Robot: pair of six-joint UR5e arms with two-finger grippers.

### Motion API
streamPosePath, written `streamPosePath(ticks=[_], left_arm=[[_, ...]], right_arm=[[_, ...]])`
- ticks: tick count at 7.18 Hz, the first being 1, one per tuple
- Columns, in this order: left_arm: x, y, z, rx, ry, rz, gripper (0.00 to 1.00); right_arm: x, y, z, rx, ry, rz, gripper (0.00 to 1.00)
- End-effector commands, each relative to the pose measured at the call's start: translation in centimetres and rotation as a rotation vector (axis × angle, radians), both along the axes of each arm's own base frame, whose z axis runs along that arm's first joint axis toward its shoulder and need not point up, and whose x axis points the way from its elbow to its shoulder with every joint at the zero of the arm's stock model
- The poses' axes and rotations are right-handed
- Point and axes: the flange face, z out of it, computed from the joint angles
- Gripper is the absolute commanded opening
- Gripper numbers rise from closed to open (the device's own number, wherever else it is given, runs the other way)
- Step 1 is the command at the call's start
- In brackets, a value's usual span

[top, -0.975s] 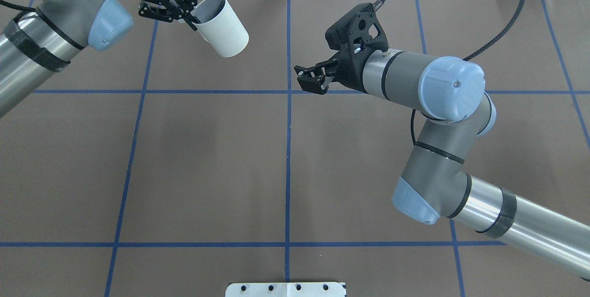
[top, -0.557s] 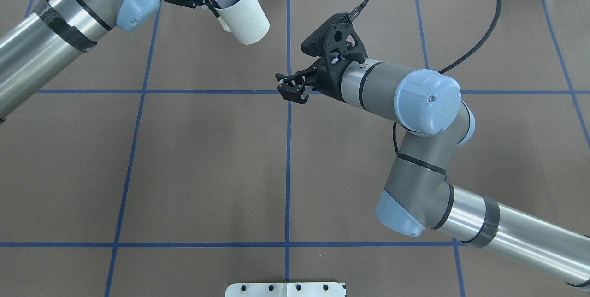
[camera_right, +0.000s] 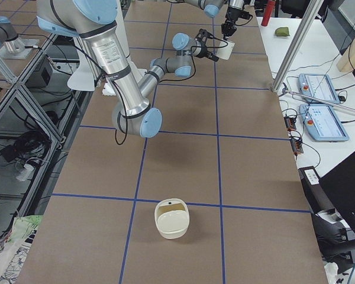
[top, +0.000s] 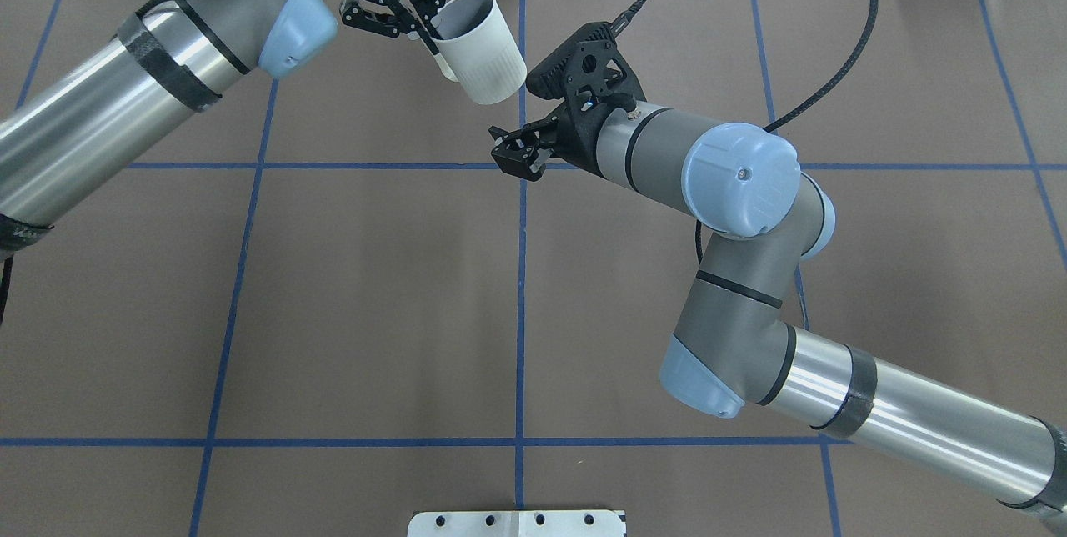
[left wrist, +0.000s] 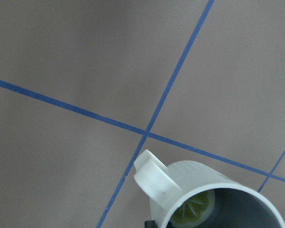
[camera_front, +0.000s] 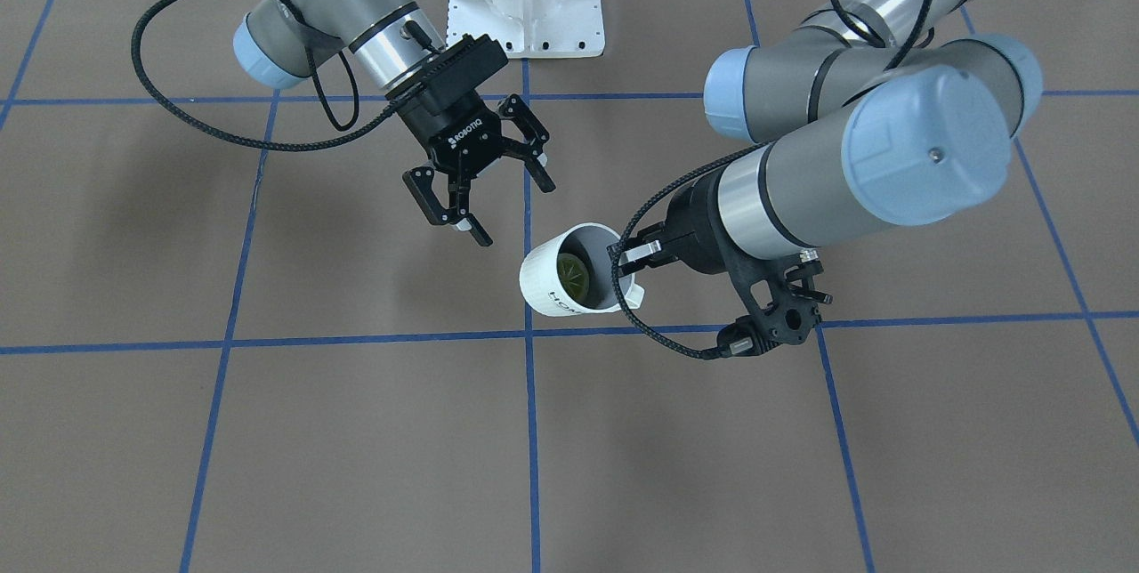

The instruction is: Left arm hands cup to right arm to dump lemon

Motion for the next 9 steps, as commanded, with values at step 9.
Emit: streamPosePath(ticks=[9], left_arm=[[2.6, 3.1, -1.2, 0.022, 0.019, 0.052, 0.00]], right_arm=[[-0.4, -0.4, 0.3, -0.005, 0.007, 0.014, 0.98]])
